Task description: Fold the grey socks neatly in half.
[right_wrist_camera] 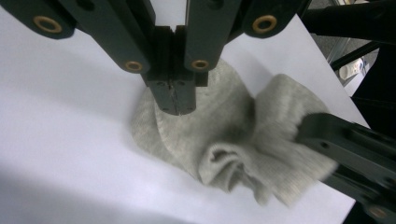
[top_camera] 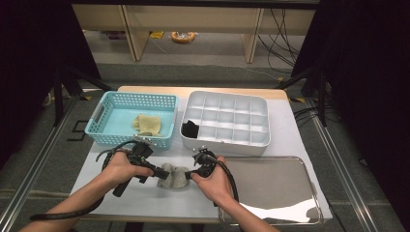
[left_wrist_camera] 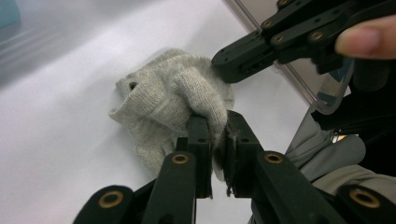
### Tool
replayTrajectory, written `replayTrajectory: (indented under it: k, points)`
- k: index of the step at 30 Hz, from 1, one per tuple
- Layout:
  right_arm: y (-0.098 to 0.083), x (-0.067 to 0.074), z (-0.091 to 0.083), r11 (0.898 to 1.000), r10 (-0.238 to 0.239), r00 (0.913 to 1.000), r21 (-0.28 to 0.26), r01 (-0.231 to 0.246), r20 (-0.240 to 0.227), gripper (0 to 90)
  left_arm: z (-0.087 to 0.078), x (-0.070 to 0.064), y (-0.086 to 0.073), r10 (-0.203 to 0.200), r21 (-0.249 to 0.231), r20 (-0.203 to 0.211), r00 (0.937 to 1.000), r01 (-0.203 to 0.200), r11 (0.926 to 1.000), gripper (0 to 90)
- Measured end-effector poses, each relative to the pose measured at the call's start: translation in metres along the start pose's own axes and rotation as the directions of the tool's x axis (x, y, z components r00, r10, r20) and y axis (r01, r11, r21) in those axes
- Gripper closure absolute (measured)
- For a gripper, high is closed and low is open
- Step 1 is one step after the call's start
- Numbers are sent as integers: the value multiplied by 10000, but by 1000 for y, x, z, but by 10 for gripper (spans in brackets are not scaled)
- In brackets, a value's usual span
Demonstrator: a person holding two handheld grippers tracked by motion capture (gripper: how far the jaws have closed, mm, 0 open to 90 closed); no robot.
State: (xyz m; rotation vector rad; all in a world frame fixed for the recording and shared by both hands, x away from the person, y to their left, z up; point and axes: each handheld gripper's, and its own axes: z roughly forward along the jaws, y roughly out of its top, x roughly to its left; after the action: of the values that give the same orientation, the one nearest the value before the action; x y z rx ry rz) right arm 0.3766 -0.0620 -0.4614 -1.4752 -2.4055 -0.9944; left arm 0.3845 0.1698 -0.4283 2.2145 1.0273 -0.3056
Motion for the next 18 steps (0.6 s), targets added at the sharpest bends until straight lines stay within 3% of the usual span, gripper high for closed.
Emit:
replayTrajectory:
  k: [11, 13, 18]
  points:
    - [-4, -3, 7, 9993, 316, 9994, 222, -313, -144, 900, 7, -4, 6, 124, 94, -127, 9998, -123, 9999, 810]
    - [-3, -5, 6, 10000, 15, 9999, 58, -14, -164, 900, 8, -5, 6, 150, 76, -152, 9998, -149, 9999, 809]
    - [-3, -5, 5, 10000, 64, 9999, 63, -63, -145, 900, 12, -6, 7, 242, 51, -173, 9996, -241, 9997, 807]
